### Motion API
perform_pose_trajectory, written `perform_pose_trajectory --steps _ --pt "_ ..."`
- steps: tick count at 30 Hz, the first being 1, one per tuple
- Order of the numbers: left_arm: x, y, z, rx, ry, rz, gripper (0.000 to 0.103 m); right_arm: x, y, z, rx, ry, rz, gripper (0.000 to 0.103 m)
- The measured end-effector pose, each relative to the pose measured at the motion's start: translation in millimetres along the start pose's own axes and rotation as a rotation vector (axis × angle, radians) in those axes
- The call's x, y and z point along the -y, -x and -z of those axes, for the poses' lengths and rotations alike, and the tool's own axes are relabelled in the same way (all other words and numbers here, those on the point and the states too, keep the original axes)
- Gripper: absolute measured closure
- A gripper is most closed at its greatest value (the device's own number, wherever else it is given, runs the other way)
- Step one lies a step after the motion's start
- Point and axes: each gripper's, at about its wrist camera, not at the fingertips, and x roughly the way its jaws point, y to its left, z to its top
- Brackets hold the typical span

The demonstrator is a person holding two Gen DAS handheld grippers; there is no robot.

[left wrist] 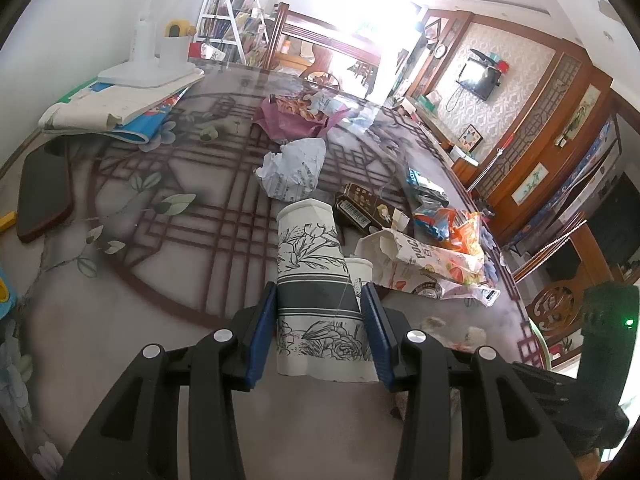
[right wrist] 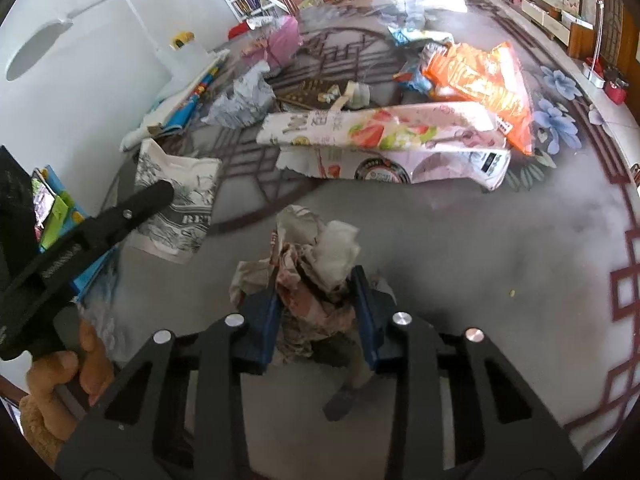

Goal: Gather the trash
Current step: 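Grasp the crumpled paper with the right tool while the left tool holds the cup, then carry the cup and crumpled paper over the red bin and open both tools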

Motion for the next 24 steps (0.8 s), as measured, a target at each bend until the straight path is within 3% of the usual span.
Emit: perform_pose_trajectory --steps 15,24 --pt "11.4 9.6 6.7 0.017 -0.073 -0.037 0.063 -1.5 68.3 -1.1 0.174 0.021 -0.004 0.071" --pt "69.3 33.0 15.8 0.016 -0.176 0.051 0.063 15.2 134.6 21.0 0.264 0.036 0.077 0.071"
